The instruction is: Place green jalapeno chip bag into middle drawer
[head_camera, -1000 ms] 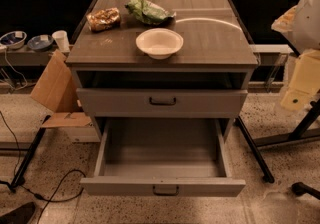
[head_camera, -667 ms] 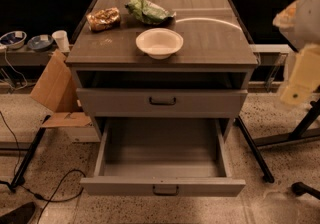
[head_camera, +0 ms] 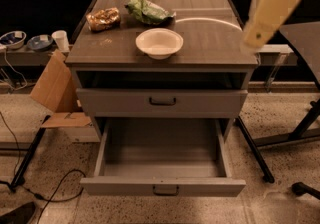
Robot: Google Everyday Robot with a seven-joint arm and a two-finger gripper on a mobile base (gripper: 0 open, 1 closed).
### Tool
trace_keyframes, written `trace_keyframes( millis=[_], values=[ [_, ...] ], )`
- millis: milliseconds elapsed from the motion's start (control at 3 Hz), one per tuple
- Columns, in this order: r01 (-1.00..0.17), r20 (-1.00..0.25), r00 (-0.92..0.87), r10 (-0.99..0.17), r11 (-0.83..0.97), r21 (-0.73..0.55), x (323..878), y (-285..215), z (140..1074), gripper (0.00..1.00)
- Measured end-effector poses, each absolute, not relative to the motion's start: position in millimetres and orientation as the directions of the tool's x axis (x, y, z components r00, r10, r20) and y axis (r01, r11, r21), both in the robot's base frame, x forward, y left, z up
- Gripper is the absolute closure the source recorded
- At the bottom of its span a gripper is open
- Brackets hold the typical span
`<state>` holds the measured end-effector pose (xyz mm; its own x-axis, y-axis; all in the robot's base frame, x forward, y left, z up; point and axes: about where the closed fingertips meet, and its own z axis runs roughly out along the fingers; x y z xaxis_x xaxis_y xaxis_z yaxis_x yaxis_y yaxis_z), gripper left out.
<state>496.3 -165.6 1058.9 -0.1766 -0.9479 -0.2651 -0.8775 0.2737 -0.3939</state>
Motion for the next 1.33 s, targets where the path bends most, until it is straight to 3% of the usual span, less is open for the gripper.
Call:
trace_keyframes(
  millis=[333,667,1000,1333],
  values=[
    [-0.879,-0.307,-0.129,-0.943,0.252,-0.406,546,-114,1087,0.00],
    [-0.876,-0.446,-0.119,-0.887,0.306,-0.373,598,-58,1104,0.00],
    [-0.853,-0.541,-0.101,-0.835,0.353,-0.385,613,-41,1135,0.00],
    [-0.853,-0.541,-0.101,-0.835,0.353,-0.385,613,-41,1135,0.00]
  ],
)
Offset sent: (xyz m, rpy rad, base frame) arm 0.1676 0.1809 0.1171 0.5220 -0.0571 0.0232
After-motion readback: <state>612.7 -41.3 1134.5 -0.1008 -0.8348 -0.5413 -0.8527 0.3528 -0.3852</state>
